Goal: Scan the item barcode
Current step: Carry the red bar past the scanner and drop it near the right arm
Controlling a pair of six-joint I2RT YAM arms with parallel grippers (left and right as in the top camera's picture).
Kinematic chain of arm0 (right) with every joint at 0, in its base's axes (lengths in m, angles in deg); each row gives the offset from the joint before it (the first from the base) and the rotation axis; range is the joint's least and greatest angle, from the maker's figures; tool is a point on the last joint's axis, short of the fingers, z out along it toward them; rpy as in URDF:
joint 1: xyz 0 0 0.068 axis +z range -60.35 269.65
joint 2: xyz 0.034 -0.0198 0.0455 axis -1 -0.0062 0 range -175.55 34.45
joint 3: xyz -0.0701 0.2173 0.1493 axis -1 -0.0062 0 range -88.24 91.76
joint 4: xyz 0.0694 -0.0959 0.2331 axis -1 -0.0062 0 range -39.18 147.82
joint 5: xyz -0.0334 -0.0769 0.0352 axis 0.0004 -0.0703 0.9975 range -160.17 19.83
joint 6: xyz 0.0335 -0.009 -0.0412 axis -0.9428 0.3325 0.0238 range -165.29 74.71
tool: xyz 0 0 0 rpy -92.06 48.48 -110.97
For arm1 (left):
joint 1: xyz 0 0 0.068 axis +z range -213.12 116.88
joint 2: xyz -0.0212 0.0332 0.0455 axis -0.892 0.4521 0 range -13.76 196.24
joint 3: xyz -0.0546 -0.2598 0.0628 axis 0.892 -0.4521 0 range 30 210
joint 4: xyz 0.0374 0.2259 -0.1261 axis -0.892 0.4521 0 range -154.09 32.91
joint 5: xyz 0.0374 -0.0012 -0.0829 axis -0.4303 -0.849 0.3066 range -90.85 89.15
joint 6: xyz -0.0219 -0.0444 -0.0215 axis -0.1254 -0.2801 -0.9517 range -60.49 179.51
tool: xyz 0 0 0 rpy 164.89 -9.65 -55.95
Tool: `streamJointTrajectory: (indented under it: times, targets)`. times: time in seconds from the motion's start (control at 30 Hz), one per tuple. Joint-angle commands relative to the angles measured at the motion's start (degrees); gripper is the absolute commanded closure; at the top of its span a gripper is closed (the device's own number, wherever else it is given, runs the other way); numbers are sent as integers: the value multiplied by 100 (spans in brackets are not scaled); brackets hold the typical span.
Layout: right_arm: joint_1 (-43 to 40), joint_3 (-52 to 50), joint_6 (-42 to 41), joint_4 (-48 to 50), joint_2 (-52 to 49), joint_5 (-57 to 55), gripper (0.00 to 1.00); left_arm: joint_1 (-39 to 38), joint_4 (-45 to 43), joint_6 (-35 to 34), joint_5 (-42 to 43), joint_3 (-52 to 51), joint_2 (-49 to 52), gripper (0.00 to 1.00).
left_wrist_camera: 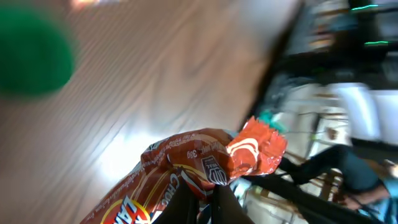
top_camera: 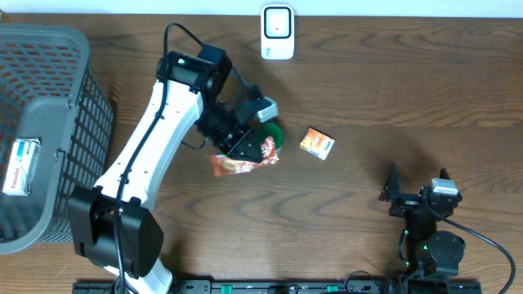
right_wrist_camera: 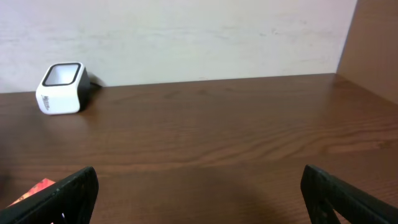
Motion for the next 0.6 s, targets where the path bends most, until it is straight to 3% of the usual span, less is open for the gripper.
streamJointTrajectory:
  times: [0.0,0.2,0.4,0.57]
  targets:
    - [-33,-7,-59,-17,35,4,1,229,17,1539,1853,-107,-37,93]
    - [-33,-7,-57,-17,35,4,1,544,17,2516,2500,-151,-37,93]
    - [-33,-7,-57,-17,35,4,1,686,-46,3781,3762,-151,-37,93]
    - [-33,-7,-57,-17,31,4,1,682,-723,3851,4275,-151,-37,93]
